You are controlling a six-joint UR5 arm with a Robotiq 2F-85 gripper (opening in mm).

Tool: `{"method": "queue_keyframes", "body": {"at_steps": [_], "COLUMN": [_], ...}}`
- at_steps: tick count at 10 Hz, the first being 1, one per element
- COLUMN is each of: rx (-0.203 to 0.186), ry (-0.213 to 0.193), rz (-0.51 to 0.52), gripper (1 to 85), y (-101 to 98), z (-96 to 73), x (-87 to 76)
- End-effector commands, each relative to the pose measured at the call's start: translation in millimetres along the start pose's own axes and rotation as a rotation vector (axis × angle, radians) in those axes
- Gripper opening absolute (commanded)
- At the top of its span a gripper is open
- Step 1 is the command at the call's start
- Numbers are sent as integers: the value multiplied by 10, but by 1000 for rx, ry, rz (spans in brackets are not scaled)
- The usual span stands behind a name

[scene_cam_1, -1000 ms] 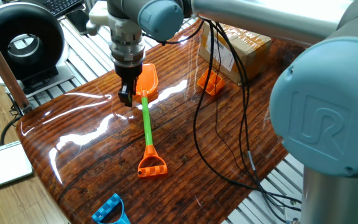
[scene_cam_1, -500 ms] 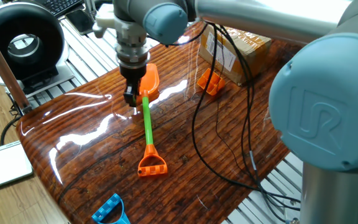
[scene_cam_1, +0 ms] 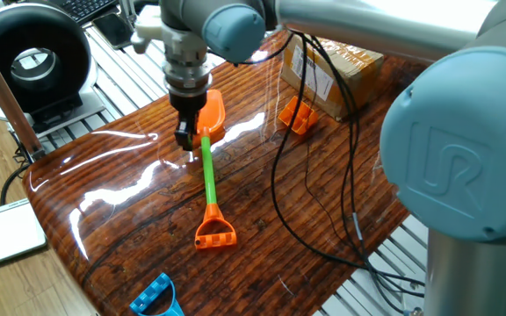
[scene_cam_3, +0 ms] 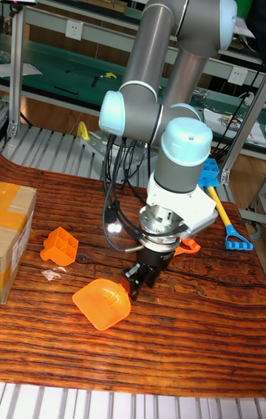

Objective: Use a shovel to scoop up an object

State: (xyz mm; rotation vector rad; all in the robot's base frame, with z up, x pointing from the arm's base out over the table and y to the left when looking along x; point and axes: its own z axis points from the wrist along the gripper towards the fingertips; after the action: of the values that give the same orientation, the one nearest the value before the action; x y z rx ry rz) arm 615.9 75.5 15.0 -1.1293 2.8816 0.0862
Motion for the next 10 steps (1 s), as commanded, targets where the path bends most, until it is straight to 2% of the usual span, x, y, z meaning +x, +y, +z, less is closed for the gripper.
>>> {"method": "queue_keyframes", "body": {"at_steps": [1, 8, 10], "rx": [-15, -31, -18], "ry": [-11, -10, -4], "rz": [31, 65, 61], "gripper": [500, 503, 503], "y": [14, 53, 22], "z": [-28, -29, -28], "x": [28, 29, 48]}}
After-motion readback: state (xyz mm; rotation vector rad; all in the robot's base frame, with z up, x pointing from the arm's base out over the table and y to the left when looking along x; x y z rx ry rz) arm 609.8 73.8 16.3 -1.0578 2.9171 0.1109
